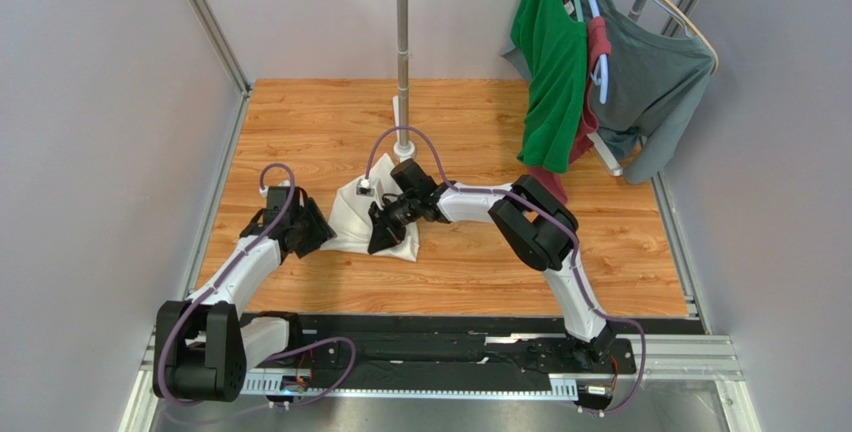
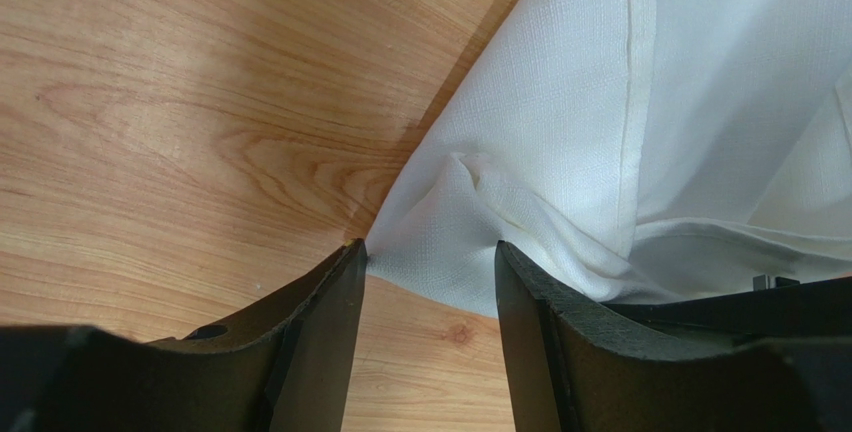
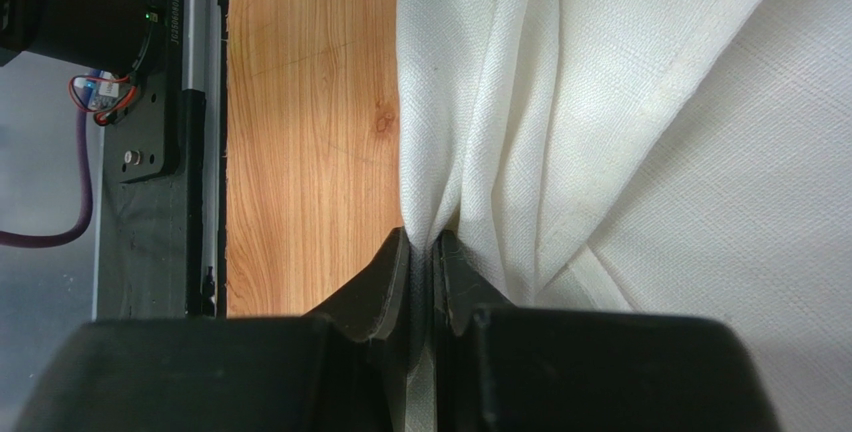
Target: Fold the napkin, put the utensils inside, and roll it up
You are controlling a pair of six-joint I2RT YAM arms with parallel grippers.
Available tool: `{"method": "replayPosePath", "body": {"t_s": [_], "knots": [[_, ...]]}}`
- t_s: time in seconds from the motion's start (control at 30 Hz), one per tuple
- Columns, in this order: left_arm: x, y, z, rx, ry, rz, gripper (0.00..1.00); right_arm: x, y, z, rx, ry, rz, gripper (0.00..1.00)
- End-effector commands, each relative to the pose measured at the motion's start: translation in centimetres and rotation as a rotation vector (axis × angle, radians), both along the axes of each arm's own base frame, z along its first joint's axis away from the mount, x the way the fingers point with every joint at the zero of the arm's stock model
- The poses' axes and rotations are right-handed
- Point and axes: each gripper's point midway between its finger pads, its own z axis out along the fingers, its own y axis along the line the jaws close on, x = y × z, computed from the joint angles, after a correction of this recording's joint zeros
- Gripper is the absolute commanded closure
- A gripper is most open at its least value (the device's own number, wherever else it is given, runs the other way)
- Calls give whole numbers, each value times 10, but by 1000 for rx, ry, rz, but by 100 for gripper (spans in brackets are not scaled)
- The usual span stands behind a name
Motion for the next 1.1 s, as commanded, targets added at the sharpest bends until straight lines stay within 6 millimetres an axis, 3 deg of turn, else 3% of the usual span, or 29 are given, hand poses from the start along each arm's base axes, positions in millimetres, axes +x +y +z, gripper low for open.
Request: {"method": "replayPosePath", "body": {"t_s": [0.0, 0.2, 0.47, 0.73, 0.8, 0.97, 1.07], "knots": [[1, -1, -2, -10, 21, 2, 41, -16, -34, -60, -203, 148, -37, 100], [-3, -3, -18, -9, 133, -28, 43, -14, -36, -60, -199, 159, -38, 100], [-5, 1, -21, 16, 164, -21, 44, -12, -36, -60, -197, 159, -41, 100], [-9, 2, -25, 31, 217, -43, 66, -8, -34, -52, -188, 141, -49, 99], [-8, 3, -26, 34, 223, -47, 66, -5, -33, -46, -186, 126, -60, 96], [-8, 2, -26, 35, 230, -55, 67, 2, -29, -18, -158, 87, -74, 64], [-9, 2, -27, 35, 241, -57, 67, 9, -25, 10, -122, 31, -88, 51]]}}
